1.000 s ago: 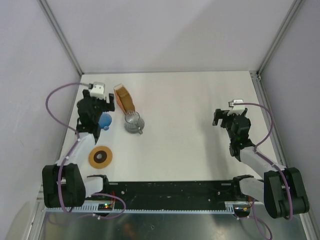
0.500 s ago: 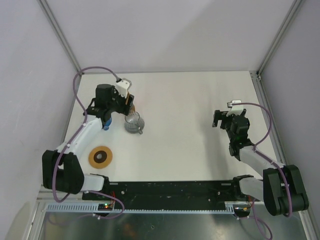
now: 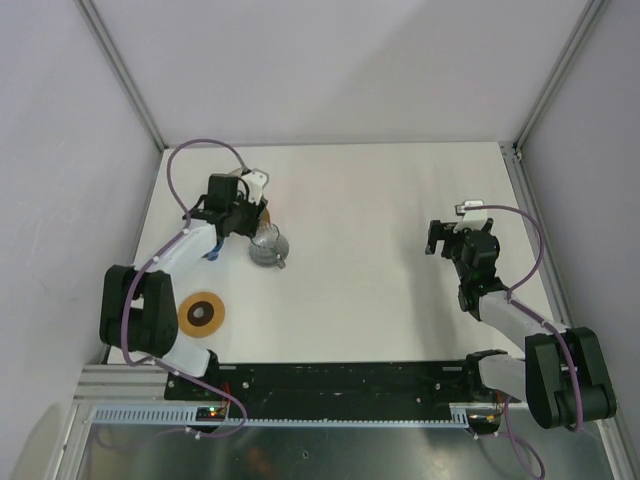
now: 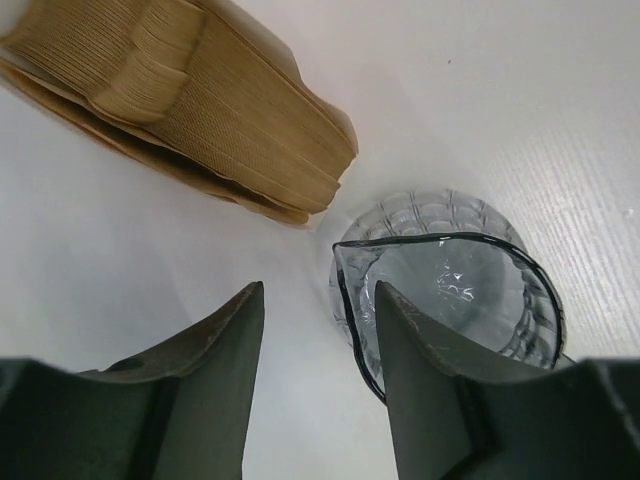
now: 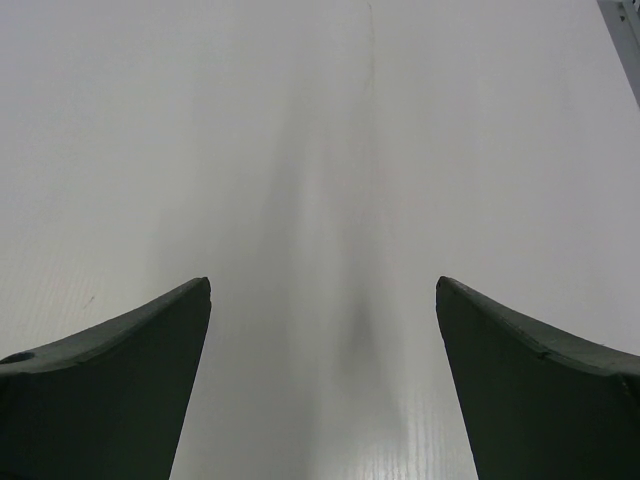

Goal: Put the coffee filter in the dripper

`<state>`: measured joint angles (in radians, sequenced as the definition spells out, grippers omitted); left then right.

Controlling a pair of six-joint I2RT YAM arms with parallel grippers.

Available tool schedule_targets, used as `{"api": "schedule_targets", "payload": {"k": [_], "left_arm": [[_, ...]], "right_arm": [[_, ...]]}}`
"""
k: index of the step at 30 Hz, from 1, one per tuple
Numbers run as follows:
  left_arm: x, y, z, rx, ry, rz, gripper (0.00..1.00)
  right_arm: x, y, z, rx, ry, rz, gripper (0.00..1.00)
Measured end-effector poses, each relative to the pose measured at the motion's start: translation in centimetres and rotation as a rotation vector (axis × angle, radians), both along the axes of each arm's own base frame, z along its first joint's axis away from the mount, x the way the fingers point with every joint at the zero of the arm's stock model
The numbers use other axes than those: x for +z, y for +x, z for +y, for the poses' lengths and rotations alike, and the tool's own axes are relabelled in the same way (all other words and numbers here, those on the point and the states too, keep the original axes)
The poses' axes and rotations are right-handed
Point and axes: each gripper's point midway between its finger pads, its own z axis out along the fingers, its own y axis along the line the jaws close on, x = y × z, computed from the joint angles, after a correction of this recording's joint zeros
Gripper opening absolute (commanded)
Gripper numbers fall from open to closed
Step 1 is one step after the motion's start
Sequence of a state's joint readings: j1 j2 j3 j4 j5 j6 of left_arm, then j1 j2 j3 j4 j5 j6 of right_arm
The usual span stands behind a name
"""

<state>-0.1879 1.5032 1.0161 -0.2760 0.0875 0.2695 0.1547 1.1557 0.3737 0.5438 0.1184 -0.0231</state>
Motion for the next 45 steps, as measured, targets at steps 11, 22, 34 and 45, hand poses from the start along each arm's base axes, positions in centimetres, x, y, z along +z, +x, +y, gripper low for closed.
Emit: {"api": "schedule_targets", "payload": {"k": [11,22,34,45], "left_arm": [[-3.0,-0.5,-0.7,-0.014,0.001,0.089,0.22],[-2.0,-1.7,-5.8,-0.134,-0.105,0.095,0.00],[-1.4,-9.2,-19.4,-0.567,-0.197,0.193,0.00],[-2.8,-10.1,-21.0,-0.633,-0.179,0.223,0.87]], "right_arm": [[0.0,0.0,-0.1,-0.007,0.002,0.000,0.99],[0.0,0.0,-0.2,-0.009,0.007,0.001,0.99],[0.7,-0.2,0.4,0.021,0.029,-0.015,0.99],[1.3,-0.3,0.7,0.031,0.046,-0.030,0.99]]}}
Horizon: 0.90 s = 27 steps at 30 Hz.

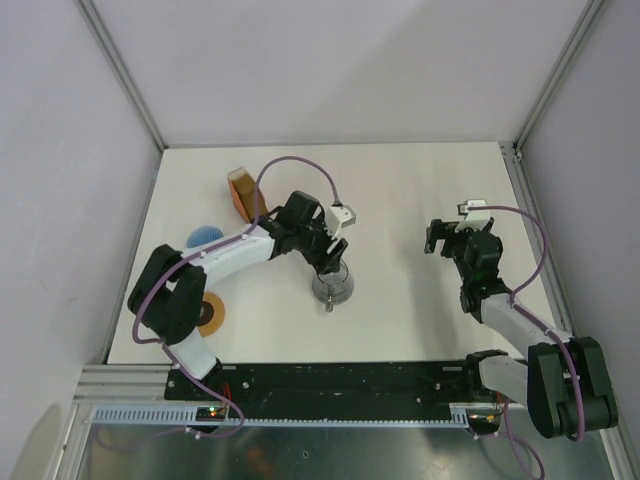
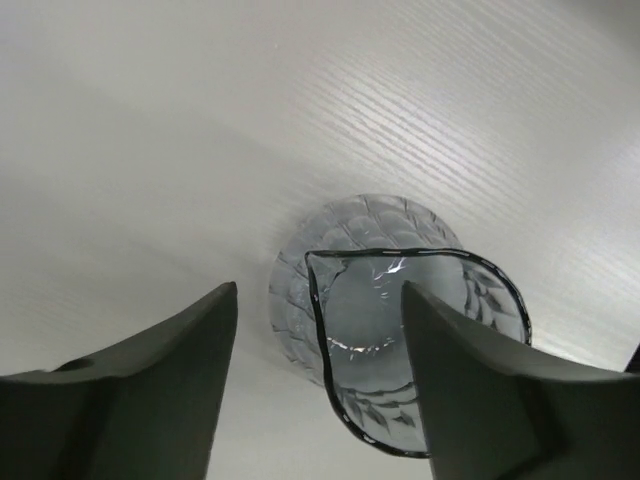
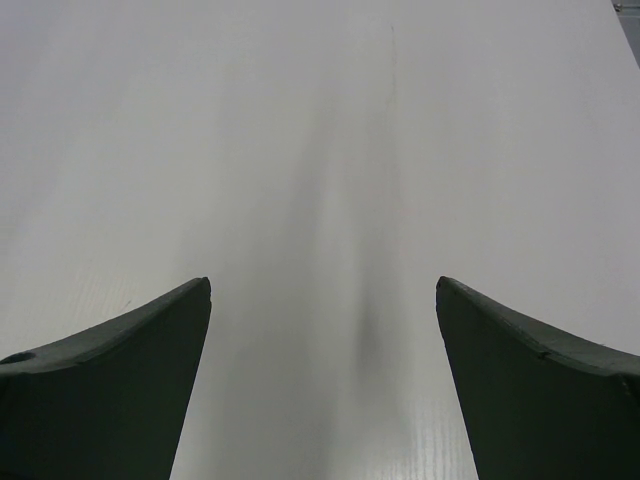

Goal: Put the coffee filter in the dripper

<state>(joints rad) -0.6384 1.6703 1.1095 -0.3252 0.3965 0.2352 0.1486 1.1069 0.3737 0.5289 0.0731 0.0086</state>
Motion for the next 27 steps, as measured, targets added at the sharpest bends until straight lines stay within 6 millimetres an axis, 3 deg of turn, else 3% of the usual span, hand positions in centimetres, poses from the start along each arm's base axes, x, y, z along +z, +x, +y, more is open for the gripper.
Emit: {"api": "schedule_targets", "payload": {"k": [2,7,10,12,14,16,20,23,25,27], "left_arm": [[0.0,0.1,0.0,-0.003,0.003,-0.005,0.96],[1.7,1.1,0.7,0.022,0.009,-0.056,0.99],[5.4,2.4,2.2,0.059,-0.015,-0.120,1.00],[8.7,4.1,4.3,0.114,-0.034,-0.185,0.99],[12.0,5.7,7.9,0.202,-0.027,-0.261,1.00],[13.9,6.2,11.8,0.296,0.012,-0.310,0.96],[15.3,4.1,19.9,0.468,0.160,-0.341,0.78],[14.0,1.2,25.9,0.569,0.278,-0.299,0.70],[12.2,-1.0,31.1,0.668,0.365,-0.221,0.66],[9.8,-3.3,34.9,0.728,0.436,-0.128,0.62]], "right_arm": [[0.0,0.0,0.0,0.002,0.002,0.000,0.99],[0.3,-0.1,0.1,0.005,0.005,-0.008,0.99],[1.0,-0.2,0.2,0.009,0.012,-0.028,0.99],[1.4,-0.2,0.2,0.008,0.017,-0.037,0.99],[1.6,-0.3,0.2,0.006,0.020,-0.042,0.99],[1.5,-0.3,0.1,0.003,0.024,-0.040,0.99],[1.3,-0.4,0.1,-0.004,0.029,-0.029,0.99],[1.2,-0.4,0.0,-0.011,0.033,-0.025,0.99],[1.0,-0.3,-0.1,-0.021,0.038,-0.019,0.99],[0.7,-0.3,-0.2,-0.026,0.041,-0.010,0.99]]}}
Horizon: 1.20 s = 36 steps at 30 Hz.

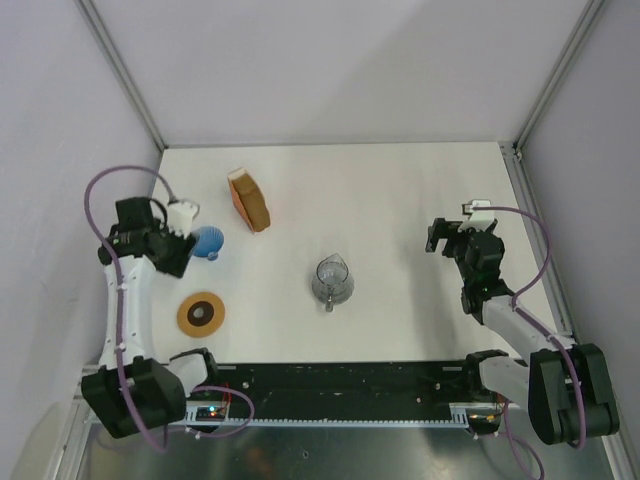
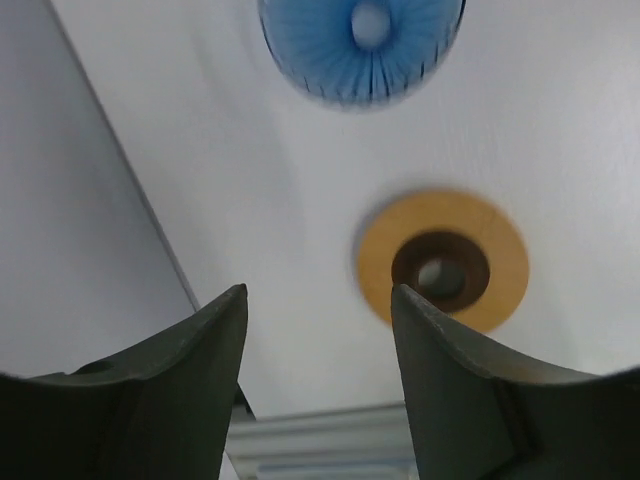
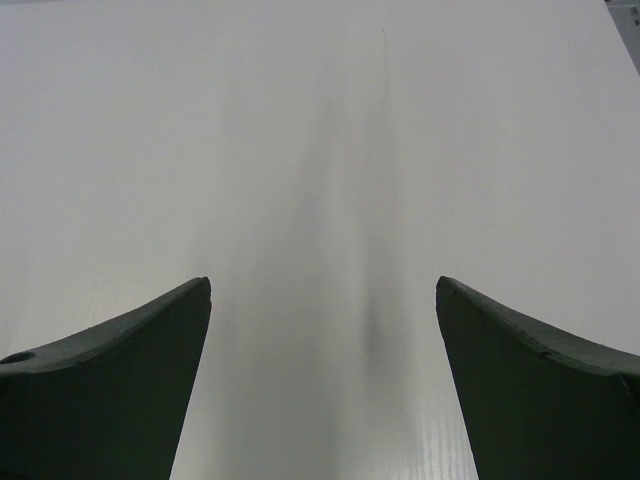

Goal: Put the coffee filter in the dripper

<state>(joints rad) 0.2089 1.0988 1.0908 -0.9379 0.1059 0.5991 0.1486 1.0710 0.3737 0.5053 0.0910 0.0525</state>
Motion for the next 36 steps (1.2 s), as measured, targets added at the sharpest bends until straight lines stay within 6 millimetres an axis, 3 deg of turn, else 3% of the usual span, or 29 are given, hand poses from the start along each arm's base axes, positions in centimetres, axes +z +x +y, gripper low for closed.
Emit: {"api": "schedule_targets", "payload": {"k": [3,6,8,11,16,22,36], "left_arm": [[-4.6,-4.0,2.0,-0.005,0.018,0.158,0.60],[-8.4,-7.4,0.9,-0.116,-0.011,0.276,0.61],[-9.4,-8.3,0.1,-0.177,-0.024,0.293,0.62],[-10.0,-8.3,-0.3,-0.247,-0.017,0.276,0.60],[-11.9,-7.7,0.0,-0.274,-0.005,0.273,0.48],[-13.9,-7.1,-0.1,-0.281,-0.011,0.250,0.47],[-16.1,-6.4,0.1,-0.300,0.034,0.194,0.39]], "right_arm": [[-0.1,0.0,-0.1,-0.007,0.003,0.005,0.99],[0.0,-0.1,-0.2,-0.011,0.007,0.003,0.99],[0.4,-0.2,-0.3,-0.015,0.011,-0.006,0.99],[1.1,-0.3,-0.4,-0.018,0.020,-0.027,0.99],[1.7,-0.4,-0.6,-0.023,0.026,-0.042,0.99],[1.9,-0.4,-0.8,-0.031,0.031,-0.048,0.99],[2.0,-0.5,-0.9,-0.025,0.058,-0.049,0.99]]}}
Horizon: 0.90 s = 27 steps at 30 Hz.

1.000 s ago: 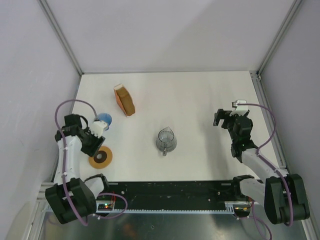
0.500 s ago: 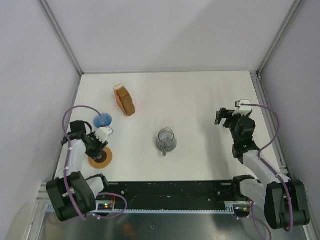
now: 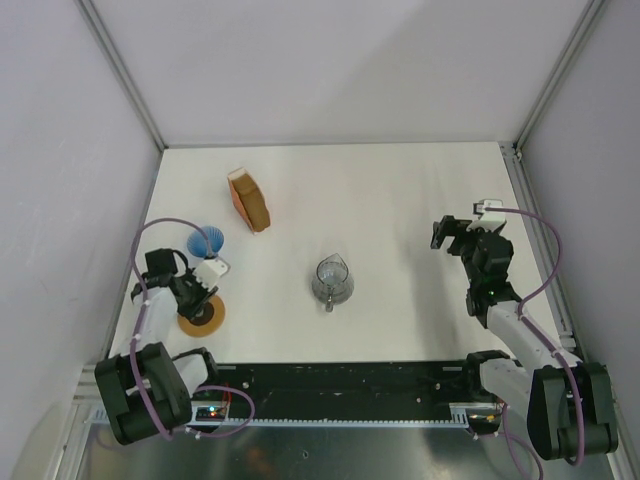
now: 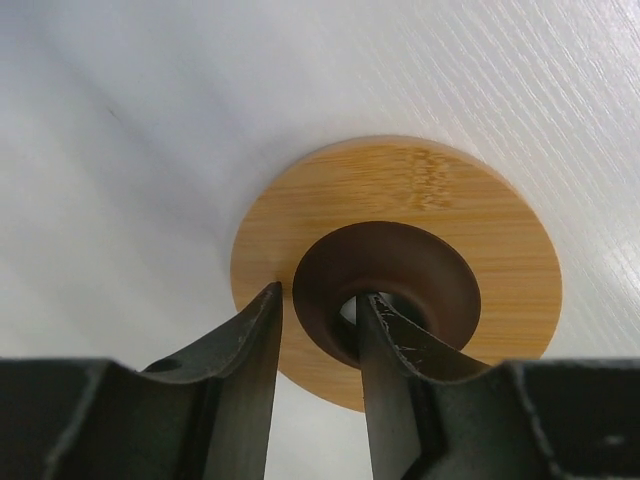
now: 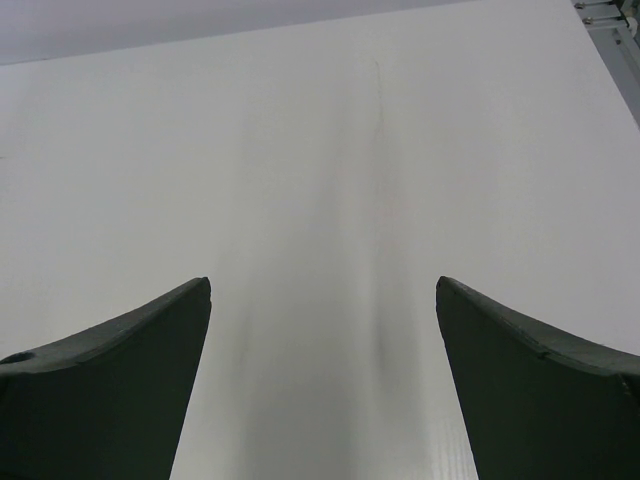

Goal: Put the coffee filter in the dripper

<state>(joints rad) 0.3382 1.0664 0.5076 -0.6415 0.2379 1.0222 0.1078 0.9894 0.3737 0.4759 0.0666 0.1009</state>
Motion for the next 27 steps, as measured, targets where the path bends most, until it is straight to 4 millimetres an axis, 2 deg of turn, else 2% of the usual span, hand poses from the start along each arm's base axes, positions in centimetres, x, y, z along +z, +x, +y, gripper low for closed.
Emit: {"api": "schedule_targets", "payload": {"k": [3,6,8,12,18,23,27], "left_arm": [[-0.2,0.4,0.0,-0.014,0.018,-0.017,0.33],[-0.4,0.6,-0.3,-0.048,0.048,-0.029,0.09],[-0.5,0.9,-0.7,-0.068,0.060,-0.046,0.03],[0.0,1.7,-0.6,-0.064,0.092,-0.081,0.00],[1.4,1.6,-1.5,-0.003,0.040,-0.066,0.00],[3.6,2.0,-4.3,-0.034,-0.009,-0.071,0.00],[5.4,2.2,-7.5,-0.106,-0.049,-0.081,0.00]], "right_arm": [[0.0,0.0,0.1,0.004,0.002,0.001,0.99],[0.0,0.0,0.1,0.003,0.004,0.000,0.99],[0.0,0.0,0.1,0.003,0.004,0.000,0.99],[0.0,0.0,0.0,0.002,0.004,0.000,0.99],[-0.2,0.0,0.0,0.003,0.004,0.006,0.99],[-0.8,0.1,0.1,0.007,0.004,0.024,0.99],[-1.5,0.3,0.3,0.014,0.010,0.045,0.99]]}}
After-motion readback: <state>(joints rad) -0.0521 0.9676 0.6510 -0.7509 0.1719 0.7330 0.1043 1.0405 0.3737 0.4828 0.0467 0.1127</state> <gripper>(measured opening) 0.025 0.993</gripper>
